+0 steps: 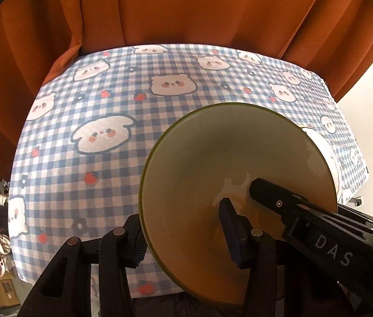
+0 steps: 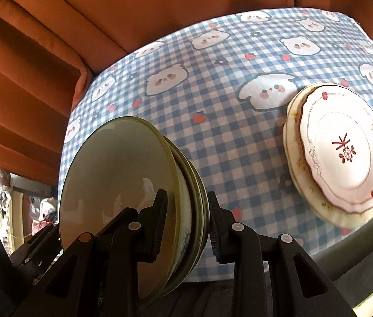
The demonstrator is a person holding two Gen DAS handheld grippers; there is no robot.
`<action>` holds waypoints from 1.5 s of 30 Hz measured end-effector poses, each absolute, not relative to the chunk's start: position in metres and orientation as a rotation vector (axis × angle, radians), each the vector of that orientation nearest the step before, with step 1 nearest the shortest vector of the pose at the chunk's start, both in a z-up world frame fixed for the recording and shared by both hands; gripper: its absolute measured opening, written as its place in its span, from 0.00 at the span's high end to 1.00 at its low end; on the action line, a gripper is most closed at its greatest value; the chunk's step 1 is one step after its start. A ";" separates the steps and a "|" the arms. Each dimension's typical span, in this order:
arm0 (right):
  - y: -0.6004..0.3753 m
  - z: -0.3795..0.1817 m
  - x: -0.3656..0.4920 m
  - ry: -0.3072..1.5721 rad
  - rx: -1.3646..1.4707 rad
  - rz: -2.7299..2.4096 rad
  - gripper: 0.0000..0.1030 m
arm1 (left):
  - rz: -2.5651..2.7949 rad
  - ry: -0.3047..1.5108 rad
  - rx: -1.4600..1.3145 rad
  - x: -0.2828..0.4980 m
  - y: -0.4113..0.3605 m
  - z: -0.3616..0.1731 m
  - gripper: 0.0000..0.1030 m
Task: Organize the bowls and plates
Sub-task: 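Hold the bowl stack with both tools and bring it over the plates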
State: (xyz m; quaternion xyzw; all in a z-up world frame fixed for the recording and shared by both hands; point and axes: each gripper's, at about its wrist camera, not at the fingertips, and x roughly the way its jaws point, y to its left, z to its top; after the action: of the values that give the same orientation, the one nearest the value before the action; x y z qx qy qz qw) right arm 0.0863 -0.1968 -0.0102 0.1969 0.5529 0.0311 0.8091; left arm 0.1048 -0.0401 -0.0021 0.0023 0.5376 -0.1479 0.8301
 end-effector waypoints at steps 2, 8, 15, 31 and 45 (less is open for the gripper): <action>-0.191 -0.007 0.084 1.173 0.419 0.062 0.69 | -0.319 1.138 -0.002 0.104 -0.036 -0.001 0.53; -0.185 -0.001 0.077 1.155 0.413 0.040 0.69 | -0.336 1.123 -0.004 0.101 -0.037 0.002 0.53; -0.198 -0.001 0.076 1.126 0.411 0.049 0.69 | -0.317 1.100 -0.013 0.098 -0.057 0.000 0.53; -0.287 0.004 0.081 1.131 0.350 0.127 0.69 | -0.236 1.095 -0.070 0.091 -0.146 0.004 0.53; -0.367 -0.005 0.083 1.141 0.292 0.149 0.69 | -0.212 1.087 -0.124 0.090 -0.226 -0.011 0.53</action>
State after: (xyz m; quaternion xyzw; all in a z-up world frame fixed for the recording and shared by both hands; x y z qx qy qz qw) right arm 0.0827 -0.3670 -0.0045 0.1375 0.5375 0.0702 0.8290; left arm 0.0905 -0.2259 -0.0109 -0.0589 0.5157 -0.1007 0.8488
